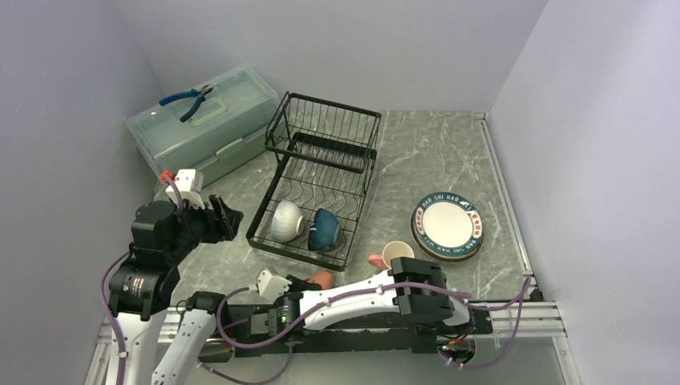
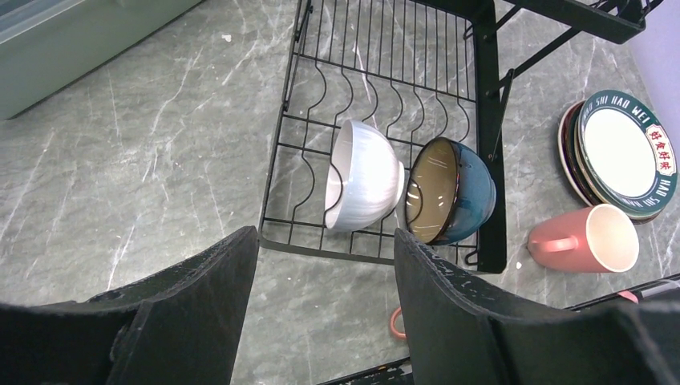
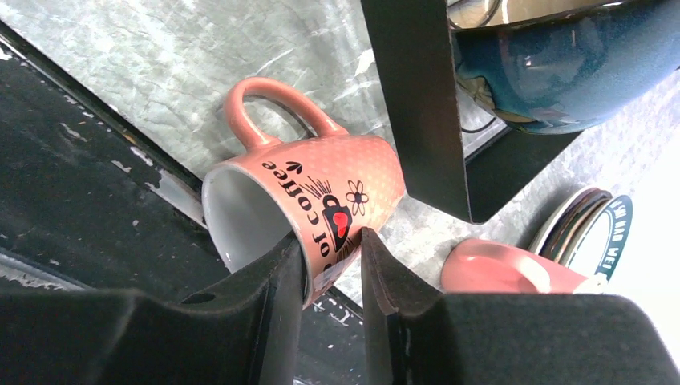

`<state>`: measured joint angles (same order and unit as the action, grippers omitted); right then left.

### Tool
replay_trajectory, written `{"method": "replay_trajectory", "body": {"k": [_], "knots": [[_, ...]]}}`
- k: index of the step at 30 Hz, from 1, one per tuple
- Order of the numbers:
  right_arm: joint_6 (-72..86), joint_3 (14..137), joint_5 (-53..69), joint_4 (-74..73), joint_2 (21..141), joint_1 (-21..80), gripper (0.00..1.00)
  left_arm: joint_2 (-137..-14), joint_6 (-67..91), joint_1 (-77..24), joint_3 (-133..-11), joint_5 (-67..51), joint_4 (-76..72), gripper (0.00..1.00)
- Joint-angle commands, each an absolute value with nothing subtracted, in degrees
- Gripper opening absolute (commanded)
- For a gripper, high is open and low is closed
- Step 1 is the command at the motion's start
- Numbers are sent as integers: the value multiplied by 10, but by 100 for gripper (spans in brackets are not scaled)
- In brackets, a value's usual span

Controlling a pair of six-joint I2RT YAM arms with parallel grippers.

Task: Load the mixed dishes into the dish rack
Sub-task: Pick up the cup at the corner of the board.

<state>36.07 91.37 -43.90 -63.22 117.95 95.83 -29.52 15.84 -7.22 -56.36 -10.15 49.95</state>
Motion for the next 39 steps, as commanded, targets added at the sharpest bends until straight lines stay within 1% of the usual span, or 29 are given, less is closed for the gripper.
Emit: {"method": "replay_trajectory", "body": {"k": [1,5,13,20,26,34,39], "knots": [[392,905,-467,-652,1153,957,25,-289,162,-74,-564,-91,472,68],[412,901,-486,-675,1148,952,19,-286,164,-74,-561,-91,470,68],[462,903,-529,-727,1121,948,0,-283,163,-74,-556,-85,466,68],[474,894,-539,-741,1089,947,0,-285,161,-74,-560,-82,464,68],[457,864,-510,-710,1041,945,0,-290,163,-74,-567,-89,460,68],[427,792,-429,-641,908,929,0,-302,166,-74,-571,-103,449,69],[430,771,-409,-642,832,910,0,-311,167,-74,-577,-111,446,69]]}}
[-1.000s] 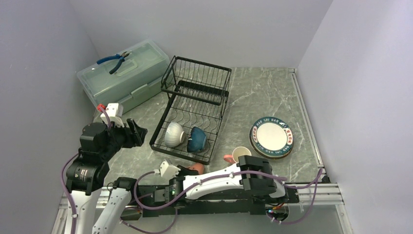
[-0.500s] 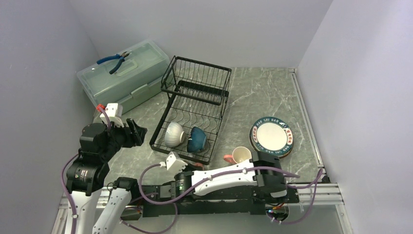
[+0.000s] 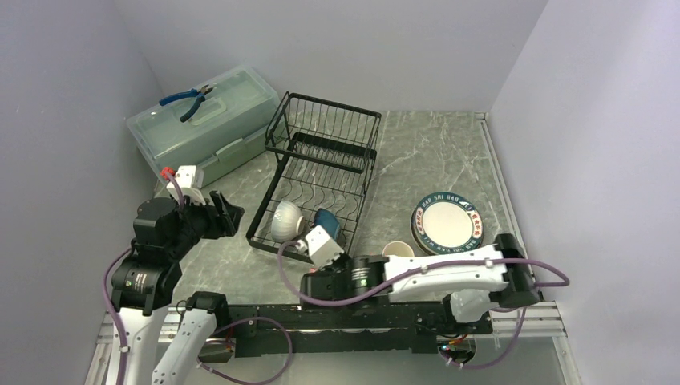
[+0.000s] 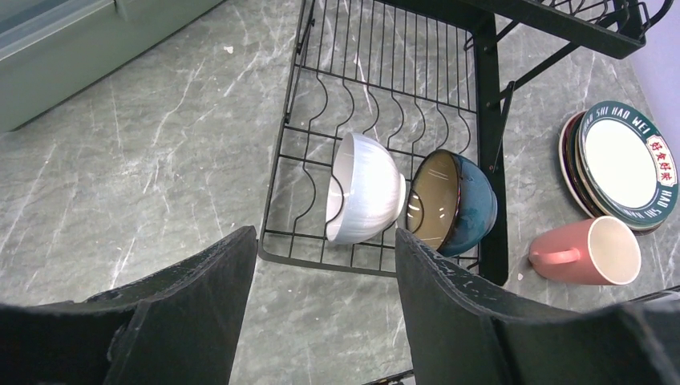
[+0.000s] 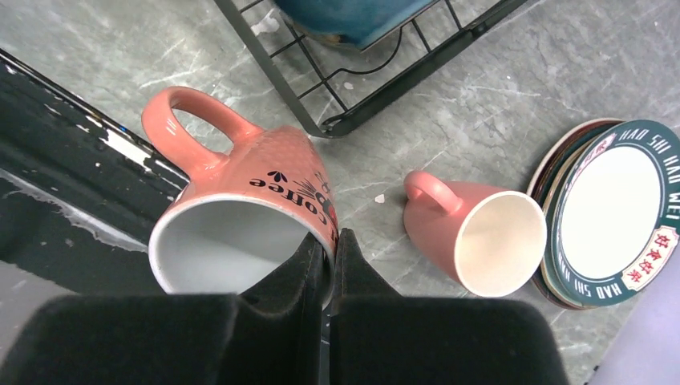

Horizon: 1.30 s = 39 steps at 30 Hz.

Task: Load the mixed dishes into the dish rack
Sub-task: Pick up the cup at the corner of the board, then place the cup at the center of the board.

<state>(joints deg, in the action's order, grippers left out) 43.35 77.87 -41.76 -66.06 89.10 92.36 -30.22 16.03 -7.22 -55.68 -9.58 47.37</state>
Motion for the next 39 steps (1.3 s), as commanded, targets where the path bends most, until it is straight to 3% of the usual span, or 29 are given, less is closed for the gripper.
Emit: {"method": "replay_trajectory", "body": {"k": [1,10,22,39], "knots": [[431,770,-409,-646,819,904,0,-314,166,-74,-578,-112,446,69],[422,768,-409,-684,712,824,0,-343,158,-74,-594,-124,449,69],[347,796,-371,-681,670,650,0,-398,147,-74,-619,-142,434,69],[220,721,-142,-553,707,377,0,-511,138,-76,-669,-184,432,68]]}}
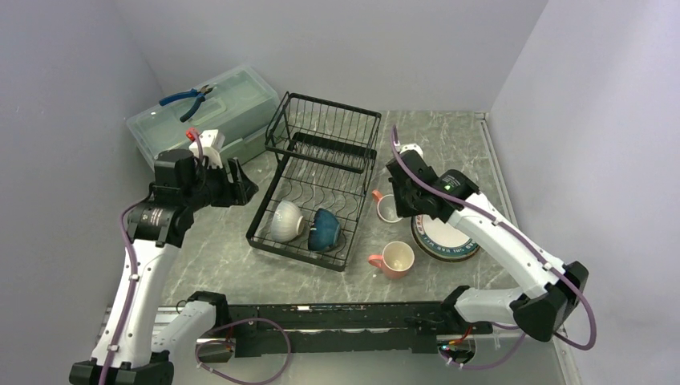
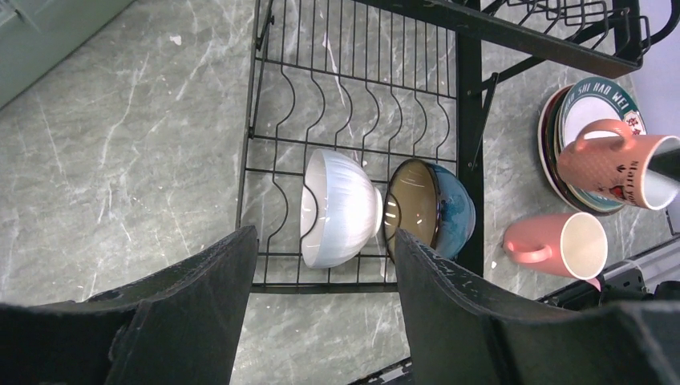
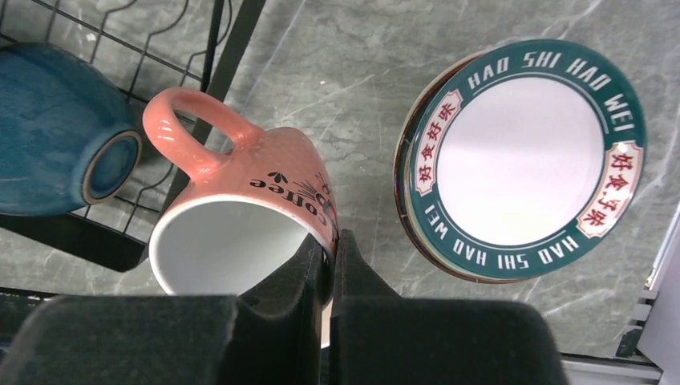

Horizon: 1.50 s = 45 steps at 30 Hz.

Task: Load the mixed dishes into the dish rack
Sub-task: Place the cup at the center of the board.

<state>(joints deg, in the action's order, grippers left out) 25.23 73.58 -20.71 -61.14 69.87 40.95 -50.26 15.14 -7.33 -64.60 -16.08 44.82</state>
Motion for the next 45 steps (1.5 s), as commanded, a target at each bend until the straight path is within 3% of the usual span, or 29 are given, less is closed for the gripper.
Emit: {"method": "replay_trajectory", "body": {"k": [1,11,29,45], "knots": [[217,714,-131,-547,709,368,0,-516,137,-76,-671,-187,433,68],[193,659,-73,-502,751,308,0,-572,134,-79,-685,-209,433,67],[210,557,-25,-463,762,308,0,-612,136,-93,-691,-225,435,66],[267,514,-36,-471,746,388,0,-616,136,-97,-693,-228,437,66]]}}
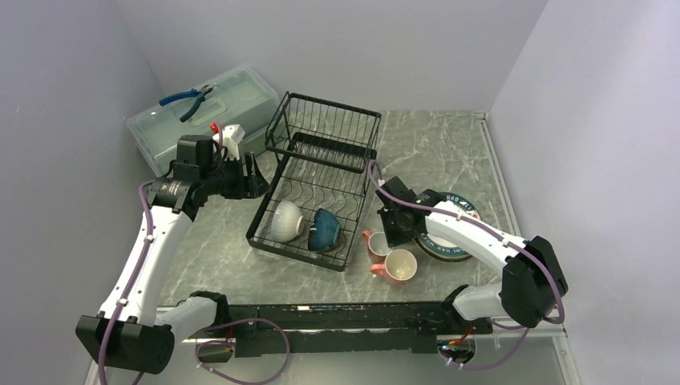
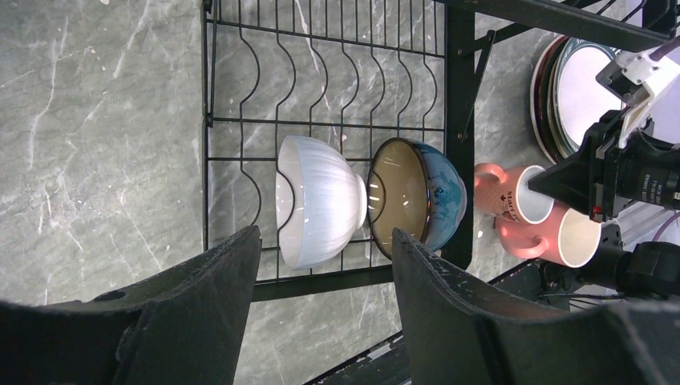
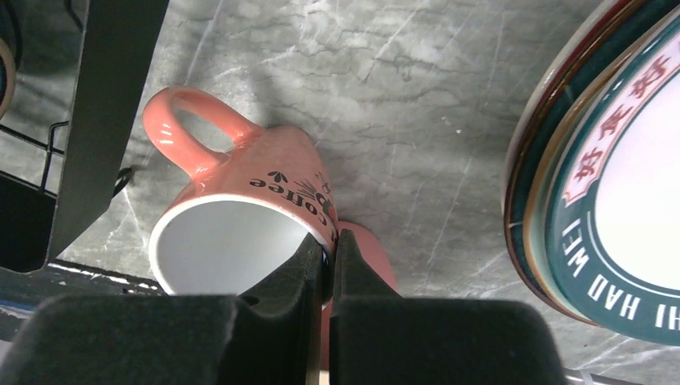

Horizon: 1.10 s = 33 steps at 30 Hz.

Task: Load the mixed dishes into the dish rack
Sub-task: Place the cup at the center of the board.

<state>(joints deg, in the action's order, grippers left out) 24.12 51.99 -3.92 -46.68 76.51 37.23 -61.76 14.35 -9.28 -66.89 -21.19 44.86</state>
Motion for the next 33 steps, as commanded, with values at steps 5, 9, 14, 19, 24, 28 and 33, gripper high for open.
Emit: {"method": "replay_trajectory", "body": {"k": [5,9,14,19,24,28,33], "knots": [[290,508,-39,-474,746,426,0,-615,136,-97,-694,-228,437,66],[299,498,-39,-473,741,436,0,-618,136,-97,-694,-229,436,66],[302,492,-44,-473,740,437,0,-620,137,-97,-695,-229,437,66],[301,501,-47,-471,750,437,0,-625,137,-97,-697,-229,437,66],[298,513,-70,-488,751,437,2,-631,139,-97,-703,-223,442,66],[301,529,-98,-510,751,437,2,-638,141,-97,-708,-220,444,66],[303,539,-102,-516,749,437,6,-643,142,-97,-712,-221,444,66]]}}
